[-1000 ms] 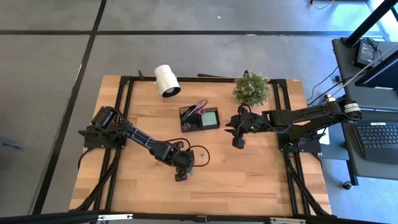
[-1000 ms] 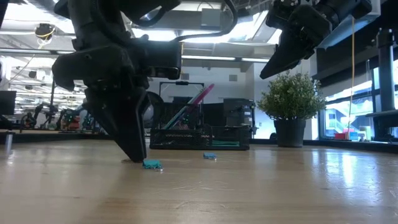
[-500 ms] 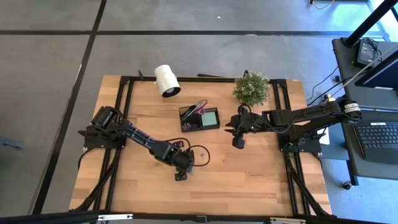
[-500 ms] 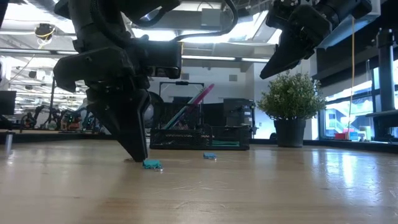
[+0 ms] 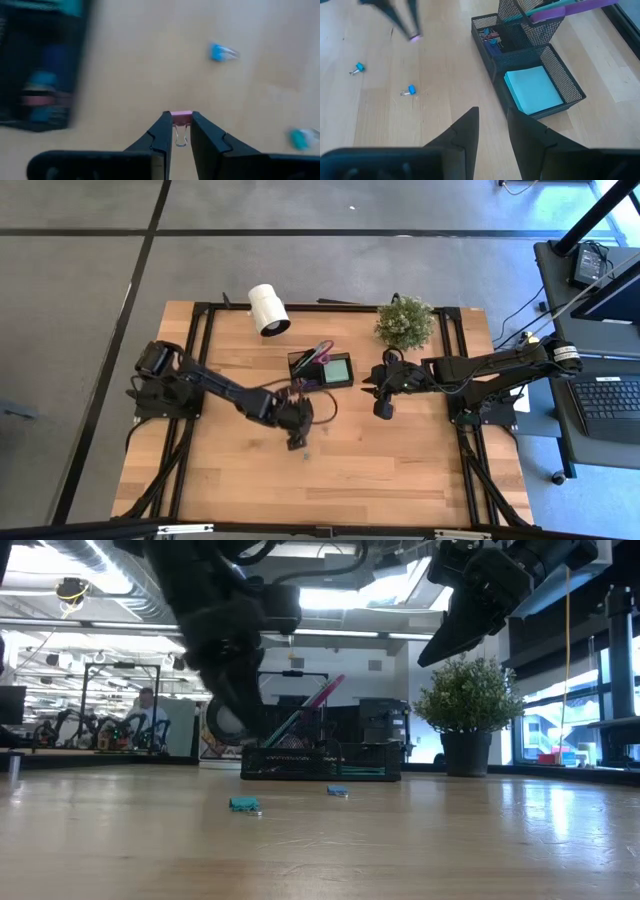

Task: Pick and place office supplies into organizer
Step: Put the pink binder clip into the black desk organizer

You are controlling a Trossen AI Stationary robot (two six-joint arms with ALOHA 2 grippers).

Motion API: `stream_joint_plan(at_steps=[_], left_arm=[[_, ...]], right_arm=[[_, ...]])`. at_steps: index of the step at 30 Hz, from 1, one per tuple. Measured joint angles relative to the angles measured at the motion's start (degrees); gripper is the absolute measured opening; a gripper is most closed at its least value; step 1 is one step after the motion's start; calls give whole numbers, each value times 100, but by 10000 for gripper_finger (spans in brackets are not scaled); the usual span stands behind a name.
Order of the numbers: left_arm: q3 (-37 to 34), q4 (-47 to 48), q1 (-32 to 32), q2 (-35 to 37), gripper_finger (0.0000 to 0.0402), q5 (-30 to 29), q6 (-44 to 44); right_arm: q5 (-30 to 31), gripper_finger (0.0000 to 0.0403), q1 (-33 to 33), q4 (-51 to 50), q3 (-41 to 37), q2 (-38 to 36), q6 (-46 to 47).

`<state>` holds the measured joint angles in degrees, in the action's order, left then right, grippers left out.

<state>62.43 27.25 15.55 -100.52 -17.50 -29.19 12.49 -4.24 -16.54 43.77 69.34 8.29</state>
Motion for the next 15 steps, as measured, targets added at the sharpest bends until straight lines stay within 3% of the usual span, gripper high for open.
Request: stream_joint_plan(at_steps=[6,15], left_arm=[[4,208,-486,124,49,-817,0],[7,256,-1114,110,49,-1129,-2]], right_arm=[[2,107,-1,-3,0,0,4],[2,107,0,-4,0,0,20]])
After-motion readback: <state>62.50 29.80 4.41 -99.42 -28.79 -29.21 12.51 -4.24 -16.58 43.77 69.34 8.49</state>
